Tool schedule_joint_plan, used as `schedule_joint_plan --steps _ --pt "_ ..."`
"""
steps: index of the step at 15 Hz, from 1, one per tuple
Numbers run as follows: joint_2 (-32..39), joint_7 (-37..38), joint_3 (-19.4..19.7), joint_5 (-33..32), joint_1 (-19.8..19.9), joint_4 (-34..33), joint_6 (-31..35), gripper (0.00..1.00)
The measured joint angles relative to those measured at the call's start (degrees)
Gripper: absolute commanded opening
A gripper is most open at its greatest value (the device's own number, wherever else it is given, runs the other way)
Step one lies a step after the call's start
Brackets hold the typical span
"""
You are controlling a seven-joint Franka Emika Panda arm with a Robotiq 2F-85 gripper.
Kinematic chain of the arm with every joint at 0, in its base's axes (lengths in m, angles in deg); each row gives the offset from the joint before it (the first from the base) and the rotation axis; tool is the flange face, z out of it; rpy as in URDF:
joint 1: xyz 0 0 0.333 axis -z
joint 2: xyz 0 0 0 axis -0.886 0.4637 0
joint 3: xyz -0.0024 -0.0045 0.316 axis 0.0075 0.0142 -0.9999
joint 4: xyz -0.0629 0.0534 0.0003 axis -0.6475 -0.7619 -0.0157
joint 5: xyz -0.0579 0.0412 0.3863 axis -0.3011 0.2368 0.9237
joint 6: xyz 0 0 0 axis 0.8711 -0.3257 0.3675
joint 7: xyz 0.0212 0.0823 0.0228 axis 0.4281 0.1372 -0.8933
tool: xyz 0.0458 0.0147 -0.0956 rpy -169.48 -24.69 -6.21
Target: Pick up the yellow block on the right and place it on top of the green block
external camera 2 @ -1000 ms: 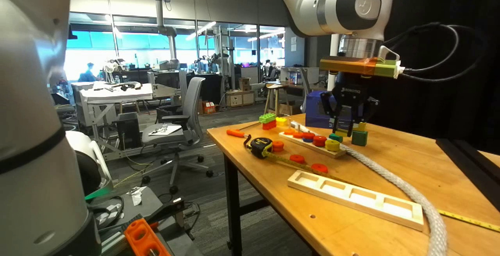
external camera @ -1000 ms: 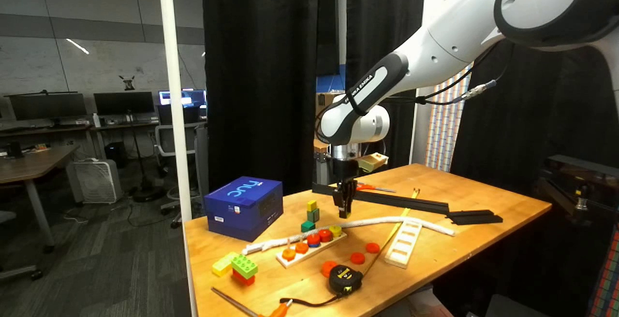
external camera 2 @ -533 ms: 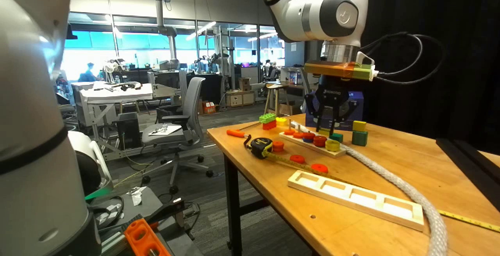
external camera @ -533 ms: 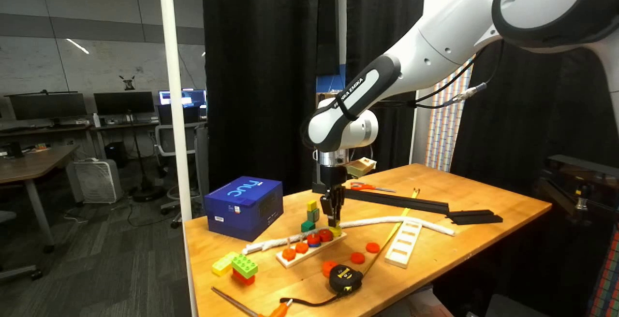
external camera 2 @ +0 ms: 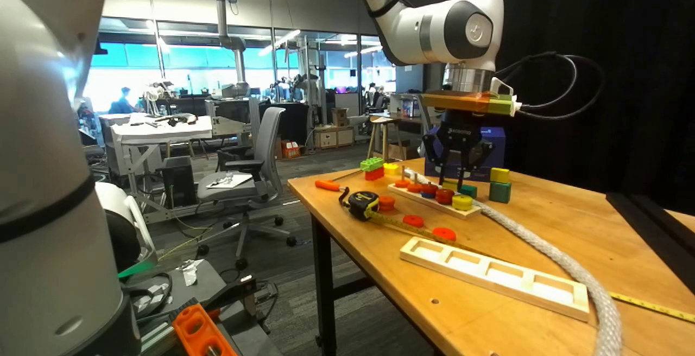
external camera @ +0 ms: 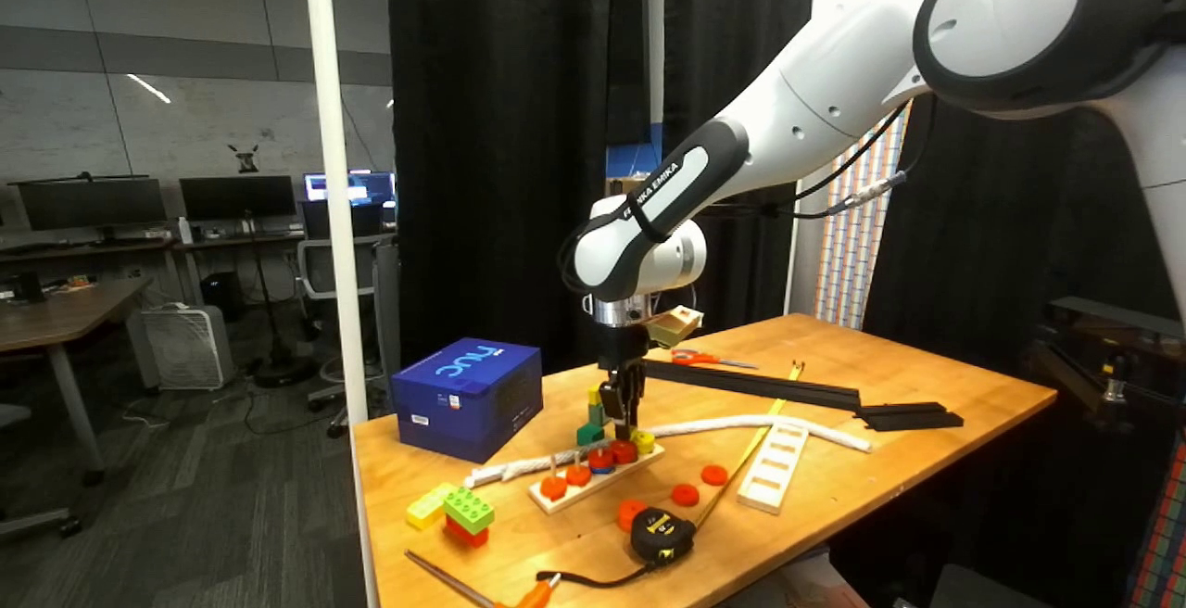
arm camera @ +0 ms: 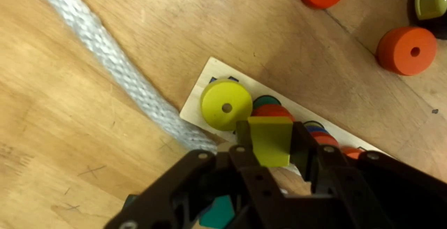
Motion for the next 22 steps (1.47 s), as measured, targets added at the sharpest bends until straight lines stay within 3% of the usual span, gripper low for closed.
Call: schedule_joint_plan --steps 22 --pt "7.32 -3.91 -1.42 -1.54 0.4 -8.79 3.67 0.22"
